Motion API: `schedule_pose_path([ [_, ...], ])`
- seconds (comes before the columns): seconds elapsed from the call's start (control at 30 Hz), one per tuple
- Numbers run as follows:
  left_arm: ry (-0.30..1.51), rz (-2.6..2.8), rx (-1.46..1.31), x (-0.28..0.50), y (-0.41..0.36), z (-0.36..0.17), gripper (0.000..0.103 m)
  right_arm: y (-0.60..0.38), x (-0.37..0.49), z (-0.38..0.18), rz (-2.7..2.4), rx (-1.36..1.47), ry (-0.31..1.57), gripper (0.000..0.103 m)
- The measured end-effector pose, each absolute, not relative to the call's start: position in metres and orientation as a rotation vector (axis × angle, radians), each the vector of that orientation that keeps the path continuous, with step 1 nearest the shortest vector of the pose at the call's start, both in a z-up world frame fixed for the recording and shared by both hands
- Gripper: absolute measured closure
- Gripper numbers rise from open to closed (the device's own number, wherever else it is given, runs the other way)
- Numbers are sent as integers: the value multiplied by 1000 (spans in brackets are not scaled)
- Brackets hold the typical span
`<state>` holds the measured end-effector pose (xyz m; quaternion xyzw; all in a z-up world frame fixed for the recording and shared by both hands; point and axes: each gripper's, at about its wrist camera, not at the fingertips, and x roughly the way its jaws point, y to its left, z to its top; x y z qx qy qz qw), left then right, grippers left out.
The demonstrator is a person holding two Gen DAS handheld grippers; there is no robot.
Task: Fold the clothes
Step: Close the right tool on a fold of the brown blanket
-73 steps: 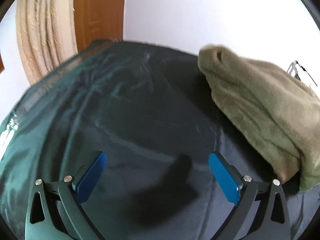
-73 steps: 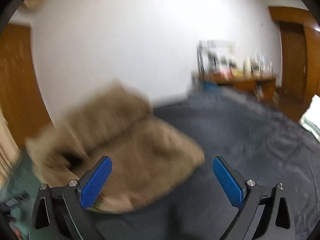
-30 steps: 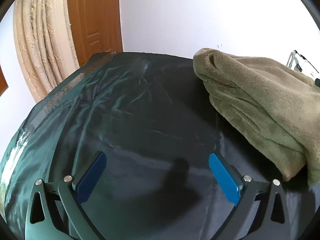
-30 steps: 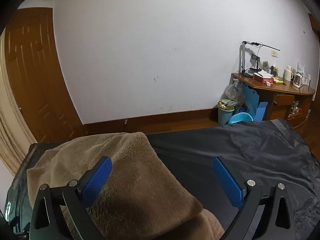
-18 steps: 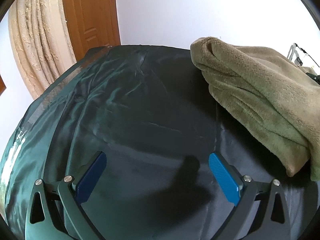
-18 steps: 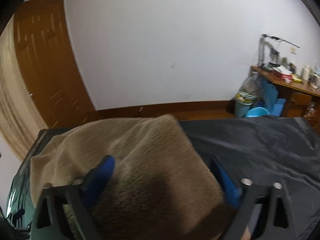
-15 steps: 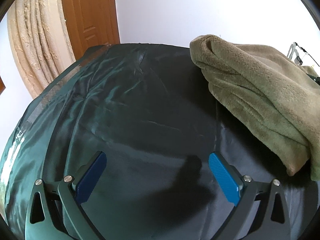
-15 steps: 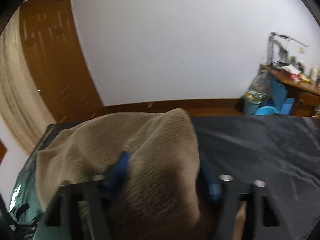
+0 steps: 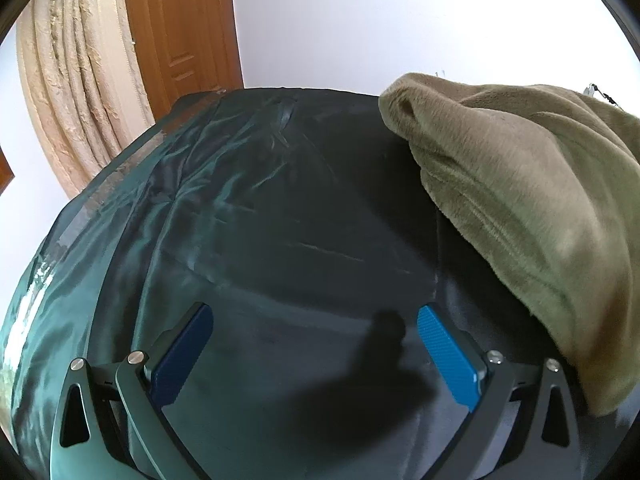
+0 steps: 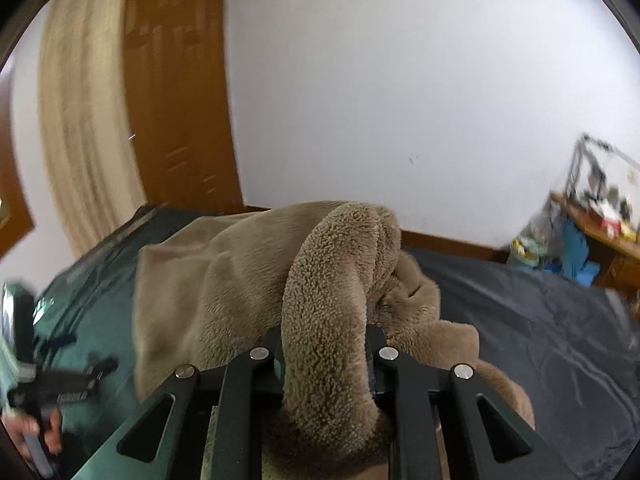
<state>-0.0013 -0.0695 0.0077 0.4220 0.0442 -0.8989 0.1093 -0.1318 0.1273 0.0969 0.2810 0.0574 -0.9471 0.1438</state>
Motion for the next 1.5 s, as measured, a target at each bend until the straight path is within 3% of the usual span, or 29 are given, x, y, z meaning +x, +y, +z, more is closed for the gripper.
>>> schedule_pose_path([
  [0.33, 179, -2660, 1197, 4, -76, 17, 0, 77, -33, 89, -2536, 763, 282, 82],
  [0.63, 260, -2701, 1149, 12, -82, 26, 0, 57, 15, 44, -2461, 875, 355, 82],
  [1.03, 371, -2811, 1095, 20, -84, 41, 0, 46, 14, 38, -2513, 886, 409, 81],
  [1.33, 400, -2811, 1083, 21, -89, 43, 0, 37, -9, 58, -2542, 840, 309, 77],
  [1.43, 393, -2818, 1073, 22, -88, 44, 0, 34, -17, 64, -2551, 824, 274, 71],
  [1.47, 388, -2819, 1069, 22, -88, 44, 0, 33, -20, 66, -2554, 819, 262, 65],
  [1.5, 384, -2820, 1066, 22, -88, 45, 0, 32, -23, 68, -2556, 813, 251, 50],
])
